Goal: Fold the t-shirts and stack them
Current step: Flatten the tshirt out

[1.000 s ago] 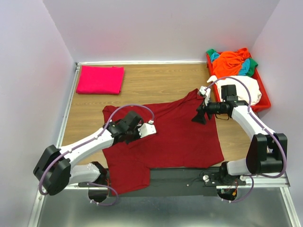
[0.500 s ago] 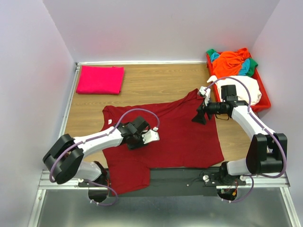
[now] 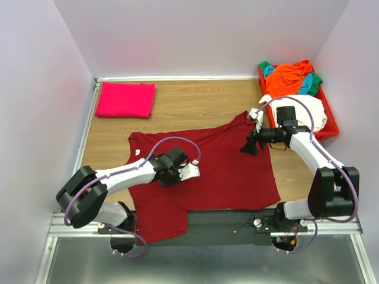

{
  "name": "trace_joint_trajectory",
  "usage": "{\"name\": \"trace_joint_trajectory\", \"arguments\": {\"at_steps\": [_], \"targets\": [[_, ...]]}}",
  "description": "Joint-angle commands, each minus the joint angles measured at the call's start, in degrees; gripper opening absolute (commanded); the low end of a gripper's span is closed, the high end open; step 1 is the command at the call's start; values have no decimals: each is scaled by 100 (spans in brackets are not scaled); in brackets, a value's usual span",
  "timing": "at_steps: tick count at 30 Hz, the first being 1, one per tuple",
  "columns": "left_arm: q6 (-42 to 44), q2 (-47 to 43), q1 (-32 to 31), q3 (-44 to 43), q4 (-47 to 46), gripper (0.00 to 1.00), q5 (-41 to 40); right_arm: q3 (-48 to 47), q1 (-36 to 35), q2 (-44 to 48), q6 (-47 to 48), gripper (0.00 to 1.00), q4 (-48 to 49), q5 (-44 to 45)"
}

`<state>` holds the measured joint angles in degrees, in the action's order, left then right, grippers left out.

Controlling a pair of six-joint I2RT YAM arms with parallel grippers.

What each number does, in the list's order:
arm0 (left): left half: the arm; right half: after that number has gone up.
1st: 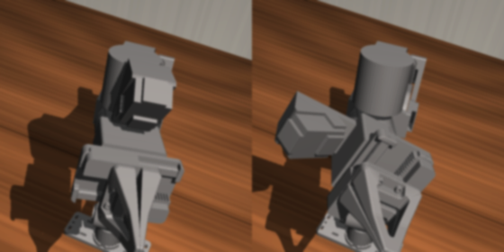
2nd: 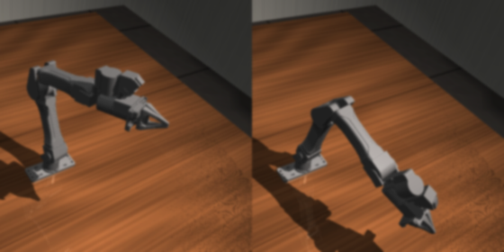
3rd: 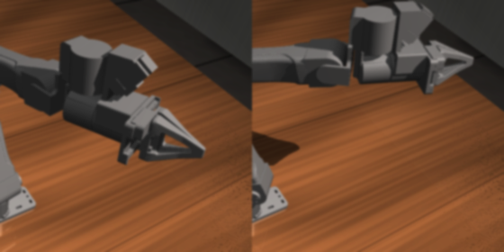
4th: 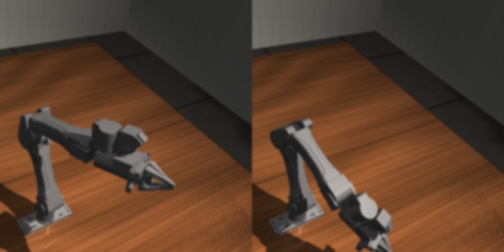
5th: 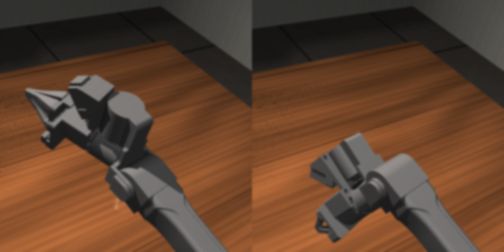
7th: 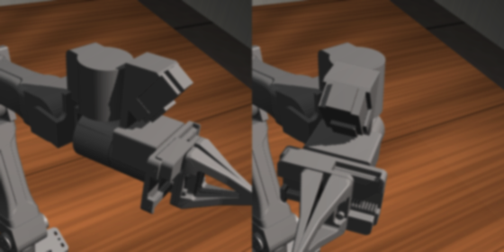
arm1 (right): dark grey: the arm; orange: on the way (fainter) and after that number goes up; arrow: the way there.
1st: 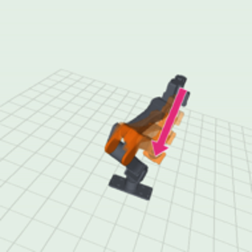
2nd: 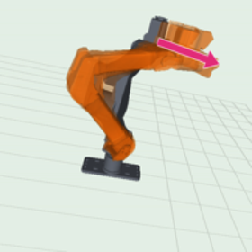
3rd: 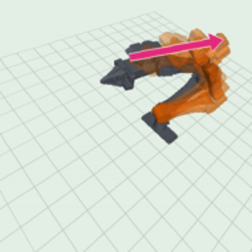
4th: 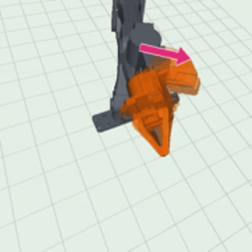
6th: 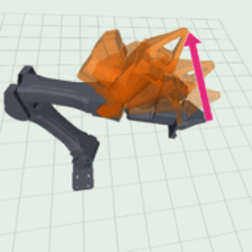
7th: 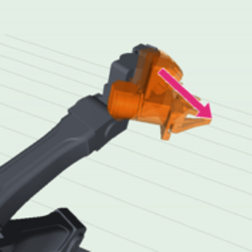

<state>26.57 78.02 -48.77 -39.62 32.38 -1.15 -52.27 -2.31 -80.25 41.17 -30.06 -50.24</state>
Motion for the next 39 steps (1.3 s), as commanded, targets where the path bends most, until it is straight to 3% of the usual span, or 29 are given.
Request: {"name": "trace_joint_trajectory", "arguments": {"at_steps": [1,4,7,13,19,24,27,34,39], "targets": [[50,12,-27,15,-92,36,-140,77,-7,53,76,81,-122,75],[59,29,-27,-46,-83,14,-227,85,-7,79,67,82,-140,76],[94,21,-27,-55,-83,0,-263,77,-15,88,67,81,-131,67],[86,-137,-18,-213,-13,0,-465,68,-7,88,58,82,-131,84],[-125,-462,-18,-521,5,0,-1229,103,-7,88,146,82,-140,233],[-3,-999,201,-591,-916,0,-1932,77,-7,115,155,82,-131,330],[513,-956,813,-836,-1750,0,-2258,33,-16,106,137,82,-131,339],[1455,588,2387,-1952,-3649,0,-2004,-90,-7,97,93,81,-123,550],[1518,1794,2724,-3373,-4731,0,-2091,-222,-7,53,6,81,-122,664]]}}
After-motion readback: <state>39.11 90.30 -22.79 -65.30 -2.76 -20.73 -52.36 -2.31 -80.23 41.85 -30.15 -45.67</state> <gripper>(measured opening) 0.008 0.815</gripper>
